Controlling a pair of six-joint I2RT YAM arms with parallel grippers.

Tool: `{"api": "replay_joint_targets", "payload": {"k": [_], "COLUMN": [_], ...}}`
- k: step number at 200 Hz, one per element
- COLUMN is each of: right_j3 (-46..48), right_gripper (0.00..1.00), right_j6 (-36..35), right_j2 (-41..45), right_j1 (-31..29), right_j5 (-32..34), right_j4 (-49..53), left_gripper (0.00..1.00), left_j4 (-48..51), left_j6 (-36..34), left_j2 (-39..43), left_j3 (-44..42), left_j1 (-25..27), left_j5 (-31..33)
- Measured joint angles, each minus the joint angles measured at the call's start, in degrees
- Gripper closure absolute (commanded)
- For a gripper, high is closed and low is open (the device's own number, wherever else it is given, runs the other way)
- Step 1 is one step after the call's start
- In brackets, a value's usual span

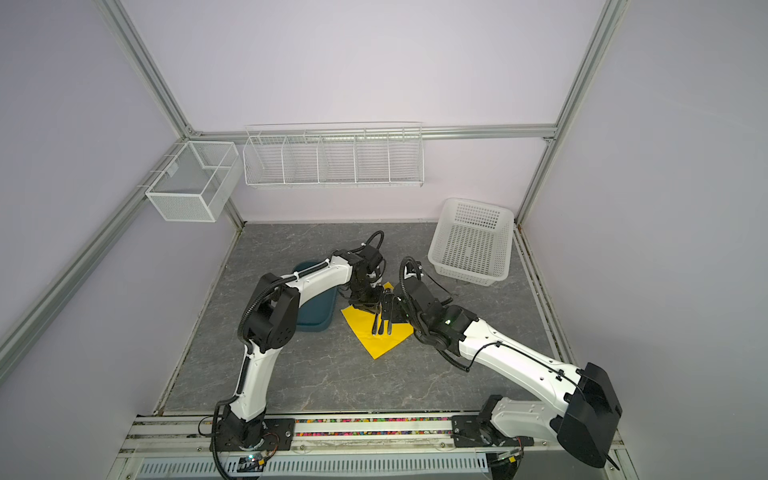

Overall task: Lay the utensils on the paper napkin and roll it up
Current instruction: 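Lower the knife beside the spoon and open the left gripper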

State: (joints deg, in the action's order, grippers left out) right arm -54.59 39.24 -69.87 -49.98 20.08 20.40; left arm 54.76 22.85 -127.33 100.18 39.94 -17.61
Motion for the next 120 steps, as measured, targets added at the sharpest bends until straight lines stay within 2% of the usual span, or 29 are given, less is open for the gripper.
{"api": "replay_joint_targets", "payload": {"k": [72,120], "right_j3": [0.35,1.16], "right_gripper": [0.11,0.11], "right_j6": [0.33,0.44], "right_j2": [0.57,3.21], "right_j1": [0.00,0.00], "right_j5": [0.02,1.49], "right_j4": [0.63,1.57], "left_gripper": [0.78,0.75], "left_j4": [-0.81,-6.56], "left_j6": [-0.57,0.76], "left_j2": [1.42,17.07], "left_j3": [-1.31,-12.26], "left_j1": [0.00,-0.02], "left_j5": [1.70,7.58]}}
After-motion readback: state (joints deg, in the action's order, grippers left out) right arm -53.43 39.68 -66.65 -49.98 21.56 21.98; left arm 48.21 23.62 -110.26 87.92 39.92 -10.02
